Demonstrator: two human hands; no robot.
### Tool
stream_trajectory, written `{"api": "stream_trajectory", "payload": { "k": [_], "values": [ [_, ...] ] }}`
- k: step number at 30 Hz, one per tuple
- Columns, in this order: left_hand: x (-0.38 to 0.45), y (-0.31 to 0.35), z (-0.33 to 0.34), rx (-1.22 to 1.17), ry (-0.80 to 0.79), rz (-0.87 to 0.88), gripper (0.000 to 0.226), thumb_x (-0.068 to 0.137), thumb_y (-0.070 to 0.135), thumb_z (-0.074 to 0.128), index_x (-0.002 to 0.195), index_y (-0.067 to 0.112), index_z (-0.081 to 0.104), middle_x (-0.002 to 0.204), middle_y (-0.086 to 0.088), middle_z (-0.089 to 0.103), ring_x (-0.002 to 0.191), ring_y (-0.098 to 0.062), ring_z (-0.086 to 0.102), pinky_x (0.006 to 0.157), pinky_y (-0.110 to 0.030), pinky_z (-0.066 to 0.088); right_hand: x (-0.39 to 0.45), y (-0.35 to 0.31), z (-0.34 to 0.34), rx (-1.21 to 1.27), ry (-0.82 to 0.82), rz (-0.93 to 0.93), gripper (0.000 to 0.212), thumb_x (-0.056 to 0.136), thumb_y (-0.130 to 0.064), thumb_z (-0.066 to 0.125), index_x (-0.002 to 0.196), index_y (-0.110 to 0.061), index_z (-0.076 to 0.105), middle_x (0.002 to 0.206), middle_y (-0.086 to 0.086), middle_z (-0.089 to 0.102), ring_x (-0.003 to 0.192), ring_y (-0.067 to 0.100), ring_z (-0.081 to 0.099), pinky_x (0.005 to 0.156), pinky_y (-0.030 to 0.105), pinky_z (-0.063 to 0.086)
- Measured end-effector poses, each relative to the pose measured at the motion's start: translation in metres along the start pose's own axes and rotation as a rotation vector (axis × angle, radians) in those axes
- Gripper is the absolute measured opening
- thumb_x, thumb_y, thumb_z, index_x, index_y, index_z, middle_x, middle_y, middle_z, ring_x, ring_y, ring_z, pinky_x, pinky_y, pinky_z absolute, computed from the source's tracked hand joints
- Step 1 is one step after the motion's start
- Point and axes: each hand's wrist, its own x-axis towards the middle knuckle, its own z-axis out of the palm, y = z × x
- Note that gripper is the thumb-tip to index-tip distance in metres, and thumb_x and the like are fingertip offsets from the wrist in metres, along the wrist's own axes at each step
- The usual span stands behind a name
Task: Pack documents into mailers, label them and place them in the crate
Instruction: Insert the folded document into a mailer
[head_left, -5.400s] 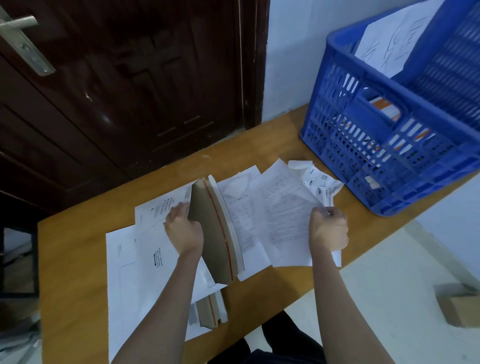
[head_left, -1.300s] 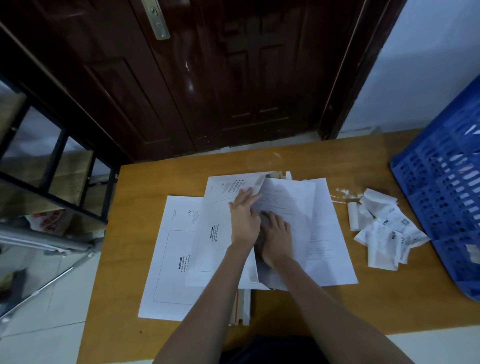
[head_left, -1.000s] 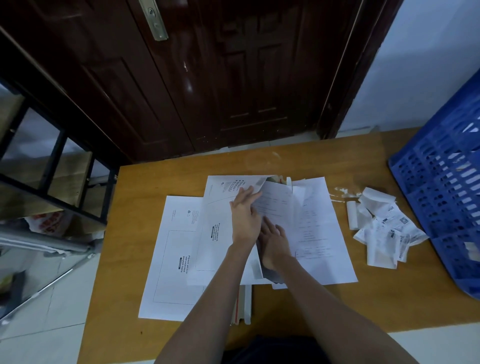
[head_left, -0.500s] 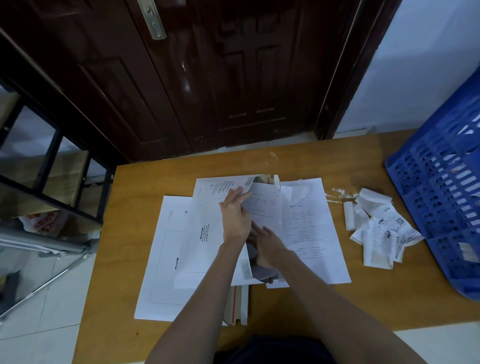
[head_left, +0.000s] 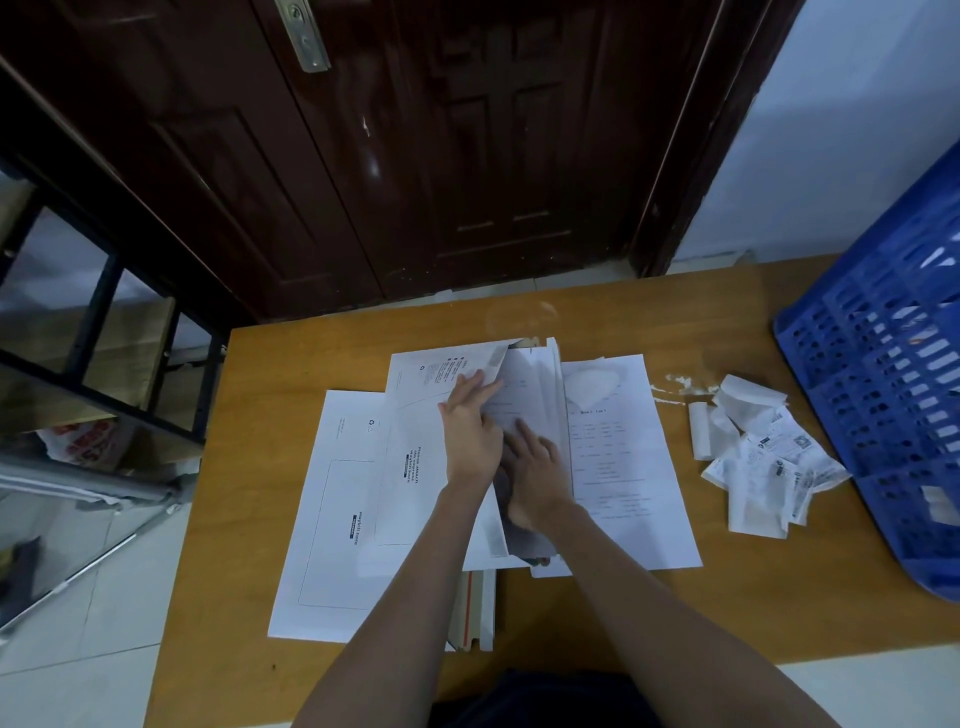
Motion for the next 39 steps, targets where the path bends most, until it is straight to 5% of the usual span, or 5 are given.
{"api": "stream_trajectory", "payload": {
  "k": [12,27,32,35,39],
  "values": [
    [-0.001,0.000,0.004,-0.059,-0.012,0.033,0.046,0.087,-0.013,0.051,0.126,0.012,0.061,0.144,-0.002,0.047,0.143,-0.017,0.027,0.117,-0.047,0.024,0.006,-0.020,-0.004,0.247,-0.044,-0.027,0.046,0.099,-0.011,0.043,0.144,-0.004,0.035,0.151,0.013,0.034,0.143,0.029,0.026,0.116,0.039,0.026],
    [-0.004,0.005,0.007,-0.092,-0.021,0.036,0.047,0.086,-0.015,0.050,0.125,0.010,0.061,0.143,-0.003,0.047,0.142,-0.016,0.027,0.113,-0.033,0.033,0.005,-0.015,0.010,-0.270,-0.157,-0.028,0.065,0.102,-0.027,0.041,0.153,-0.016,0.002,0.161,0.008,-0.001,0.147,0.029,-0.010,0.118,0.042,-0.003],
    [-0.004,0.000,0.009,-0.035,-0.006,-0.002,0.045,0.088,-0.010,0.053,0.127,0.012,0.059,0.145,-0.002,0.044,0.143,-0.018,0.025,0.115,-0.031,0.026,0.006,-0.016,0.001,0.189,-0.042,-0.034,0.036,0.100,-0.010,0.043,0.135,-0.005,0.045,0.140,0.012,0.048,0.126,0.025,0.045,0.093,0.010,0.038],
    [-0.002,-0.004,0.013,-0.003,-0.034,-0.021,0.043,0.088,-0.005,0.055,0.126,0.014,0.060,0.146,-0.002,0.043,0.142,-0.019,0.025,0.117,-0.033,0.024,0.009,-0.008,-0.006,0.386,0.349,0.163,0.011,0.091,-0.013,0.055,0.094,-0.009,0.065,0.088,0.009,0.069,0.074,0.023,0.063,0.070,0.032,0.055],
    [0.000,-0.001,0.019,0.063,-0.058,-0.022,0.041,0.088,-0.002,0.057,0.126,0.015,0.060,0.146,-0.004,0.041,0.141,-0.020,0.026,0.118,-0.039,0.022,0.006,0.016,-0.013,0.489,0.520,0.647,0.032,0.085,-0.020,0.063,0.115,-0.012,0.055,0.116,0.007,0.054,0.106,0.024,0.052,0.086,0.038,0.050]
  ]
}}
